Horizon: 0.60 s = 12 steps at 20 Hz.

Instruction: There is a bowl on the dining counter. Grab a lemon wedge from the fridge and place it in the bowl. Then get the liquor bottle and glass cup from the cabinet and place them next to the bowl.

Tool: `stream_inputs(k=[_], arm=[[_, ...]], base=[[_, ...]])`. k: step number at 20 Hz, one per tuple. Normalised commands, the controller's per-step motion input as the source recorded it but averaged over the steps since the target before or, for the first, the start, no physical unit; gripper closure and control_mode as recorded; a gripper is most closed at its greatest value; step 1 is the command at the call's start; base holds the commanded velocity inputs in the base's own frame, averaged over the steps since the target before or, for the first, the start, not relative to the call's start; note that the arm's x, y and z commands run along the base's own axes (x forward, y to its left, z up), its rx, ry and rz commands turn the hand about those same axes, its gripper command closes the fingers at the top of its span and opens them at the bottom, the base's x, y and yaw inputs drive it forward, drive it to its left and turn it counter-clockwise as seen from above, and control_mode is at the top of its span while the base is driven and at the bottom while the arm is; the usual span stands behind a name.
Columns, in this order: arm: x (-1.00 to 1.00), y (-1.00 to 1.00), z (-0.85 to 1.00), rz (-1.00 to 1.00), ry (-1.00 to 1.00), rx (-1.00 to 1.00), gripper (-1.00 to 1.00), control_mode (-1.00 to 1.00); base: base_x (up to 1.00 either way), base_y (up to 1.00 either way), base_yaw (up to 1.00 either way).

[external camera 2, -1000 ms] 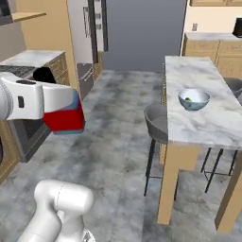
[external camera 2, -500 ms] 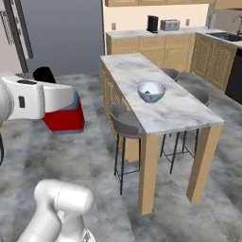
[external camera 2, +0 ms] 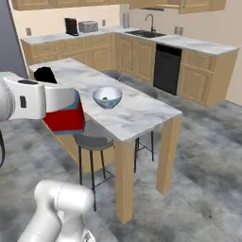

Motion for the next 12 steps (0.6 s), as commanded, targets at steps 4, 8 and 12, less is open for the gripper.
stream_inputs(k=[4, 8, 12], arm=[[0.0, 0.0, 0.0, 0.0, 0.0, 0.0, 1.0, 1.0], [0.0, 0.0, 0.0, 0.0, 0.0, 0.0, 1.0, 1.0], [0.0, 0.0, 0.0, 0.0, 0.0, 0.0, 1.0, 1.0]], base=[[0.44, 0.75, -0.62], [0.12, 0.89, -0.55], [0.17, 0.89, -0.53]])
